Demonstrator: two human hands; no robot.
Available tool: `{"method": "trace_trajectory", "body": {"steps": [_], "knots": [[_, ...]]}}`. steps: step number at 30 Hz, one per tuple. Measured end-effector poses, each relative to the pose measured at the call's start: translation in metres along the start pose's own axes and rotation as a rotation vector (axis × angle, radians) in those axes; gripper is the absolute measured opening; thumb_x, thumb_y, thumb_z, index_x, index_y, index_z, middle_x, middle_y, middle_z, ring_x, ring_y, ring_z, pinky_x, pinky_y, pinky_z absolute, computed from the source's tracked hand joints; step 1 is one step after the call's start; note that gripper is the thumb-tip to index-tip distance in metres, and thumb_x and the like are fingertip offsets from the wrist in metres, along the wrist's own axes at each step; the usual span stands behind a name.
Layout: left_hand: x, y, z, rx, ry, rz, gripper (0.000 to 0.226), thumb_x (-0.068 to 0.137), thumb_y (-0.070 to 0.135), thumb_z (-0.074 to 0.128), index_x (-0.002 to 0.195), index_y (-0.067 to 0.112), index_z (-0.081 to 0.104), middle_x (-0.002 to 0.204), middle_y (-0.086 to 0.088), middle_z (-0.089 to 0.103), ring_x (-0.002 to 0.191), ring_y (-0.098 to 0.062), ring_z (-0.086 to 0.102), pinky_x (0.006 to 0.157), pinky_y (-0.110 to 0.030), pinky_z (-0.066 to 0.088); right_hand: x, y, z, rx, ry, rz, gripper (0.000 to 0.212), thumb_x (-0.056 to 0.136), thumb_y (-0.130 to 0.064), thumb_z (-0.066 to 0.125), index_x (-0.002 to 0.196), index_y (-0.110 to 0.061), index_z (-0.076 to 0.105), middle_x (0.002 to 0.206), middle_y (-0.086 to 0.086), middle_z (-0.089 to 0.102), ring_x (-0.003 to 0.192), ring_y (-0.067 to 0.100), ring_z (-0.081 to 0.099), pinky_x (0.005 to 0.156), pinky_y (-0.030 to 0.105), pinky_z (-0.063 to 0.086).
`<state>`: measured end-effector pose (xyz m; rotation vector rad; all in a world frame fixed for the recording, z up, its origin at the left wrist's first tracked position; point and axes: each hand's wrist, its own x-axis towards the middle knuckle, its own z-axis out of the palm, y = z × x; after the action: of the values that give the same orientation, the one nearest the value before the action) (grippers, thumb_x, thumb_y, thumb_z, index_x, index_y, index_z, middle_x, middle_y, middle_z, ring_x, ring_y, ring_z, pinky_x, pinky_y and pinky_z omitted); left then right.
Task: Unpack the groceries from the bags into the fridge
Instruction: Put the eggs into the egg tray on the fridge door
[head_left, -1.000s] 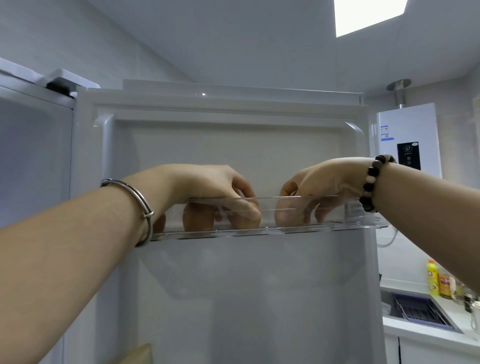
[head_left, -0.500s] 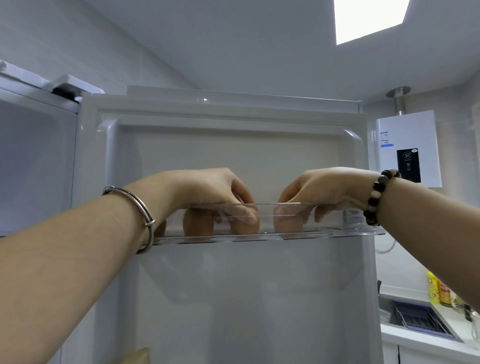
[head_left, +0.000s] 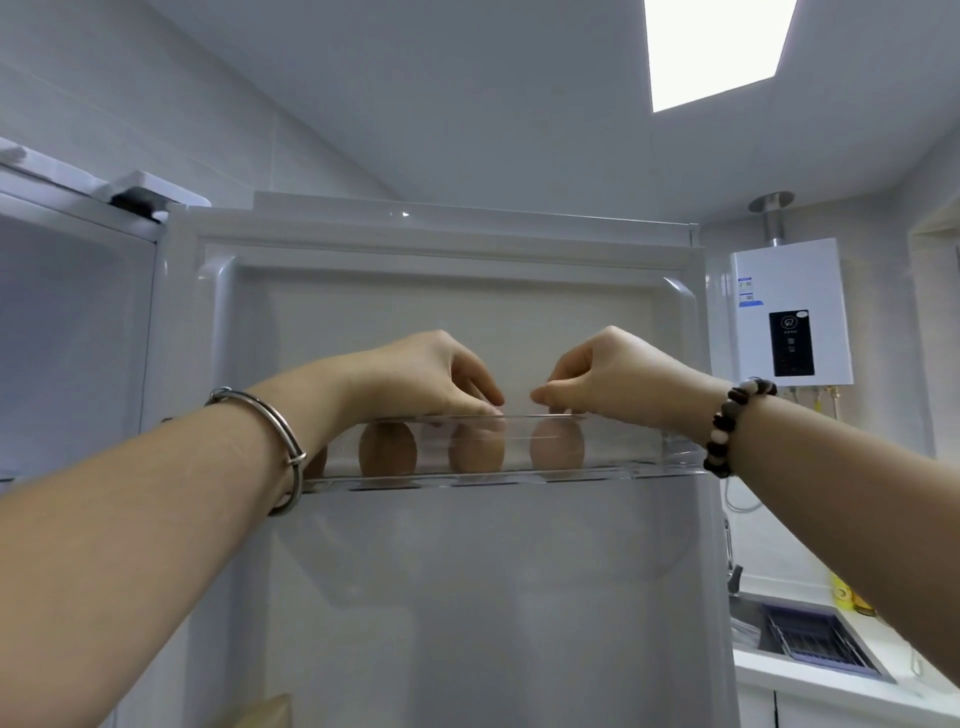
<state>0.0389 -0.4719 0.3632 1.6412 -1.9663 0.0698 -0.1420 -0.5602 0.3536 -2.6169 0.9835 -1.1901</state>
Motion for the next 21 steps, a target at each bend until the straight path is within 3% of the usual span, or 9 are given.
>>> {"method": "trace_trajectory", "body": {"steps": [3, 6, 9, 11, 15, 21], "knots": [[-0.003, 0.007, -0.003, 0.191, 0.224, 0.157, 0.024, 0.084, 0.035, 0.067, 0.104, 0.023, 0.071, 0.095, 0.010, 0.071, 0.089, -0.006, 0.064, 0.084, -0.024, 0.052, -0.008, 0.000, 0.003, -0.039, 0.213, -0.088, 0.026, 0.082, -0.032, 0.063, 0.069, -0.011, 0.071, 0.063, 0.001, 0.063, 0.056, 0.007, 0.054, 0.052, 0.019, 0.042], [-0.008, 0.015, 0.003, 0.485, 0.520, 0.342, 0.038, 0.088, 0.044, 0.048, 0.111, 0.020, 0.067, 0.105, 0.005, 0.068, 0.094, -0.013, 0.062, 0.082, -0.034, 0.052, -0.020, 0.002, 0.004, -0.097, 0.332, -0.144, 0.021, 0.086, -0.032, 0.057, 0.078, -0.017, 0.070, 0.080, -0.006, 0.064, 0.081, 0.012, 0.057, 0.064, 0.023, 0.041], [-0.011, 0.025, 0.019, 0.619, 0.647, 0.482, 0.044, 0.086, 0.041, 0.038, 0.104, 0.015, 0.069, 0.102, -0.001, 0.069, 0.092, -0.022, 0.064, 0.070, -0.038, 0.055, -0.035, 0.012, 0.004, -0.166, 0.418, -0.193, 0.020, 0.088, -0.030, 0.055, 0.094, -0.016, 0.069, 0.099, -0.004, 0.062, 0.101, 0.011, 0.049, 0.080, 0.021, 0.034], [-0.008, 0.035, 0.034, 0.663, 0.707, 0.540, 0.043, 0.085, 0.038, 0.039, 0.102, 0.013, 0.069, 0.100, -0.003, 0.069, 0.092, -0.024, 0.064, 0.068, -0.036, 0.055, -0.048, 0.021, 0.001, -0.202, 0.503, -0.209, 0.023, 0.087, -0.026, 0.058, 0.103, -0.013, 0.067, 0.110, 0.000, 0.062, 0.109, 0.015, 0.049, 0.088, 0.020, 0.034], [0.003, 0.066, 0.067, 0.618, 0.752, 0.561, 0.049, 0.085, 0.037, 0.037, 0.118, 0.010, 0.061, 0.120, -0.010, 0.063, 0.114, -0.029, 0.057, 0.089, -0.043, 0.048, -0.082, 0.043, -0.016, -0.310, 0.574, -0.138, 0.034, 0.088, -0.023, 0.060, 0.118, -0.007, 0.060, 0.126, 0.007, 0.056, 0.122, 0.023, 0.045, 0.101, 0.032, 0.035], [0.023, 0.121, 0.137, 0.588, 0.644, 0.539, 0.060, 0.086, 0.044, 0.028, 0.138, 0.015, 0.040, 0.144, -0.015, 0.041, 0.135, -0.034, 0.036, 0.105, -0.054, 0.033, -0.146, 0.093, -0.060, -0.511, 0.558, 0.096, 0.062, 0.083, -0.045, 0.038, 0.134, -0.011, 0.046, 0.145, 0.009, 0.039, 0.136, 0.024, 0.032, 0.113, 0.043, 0.027]]}}
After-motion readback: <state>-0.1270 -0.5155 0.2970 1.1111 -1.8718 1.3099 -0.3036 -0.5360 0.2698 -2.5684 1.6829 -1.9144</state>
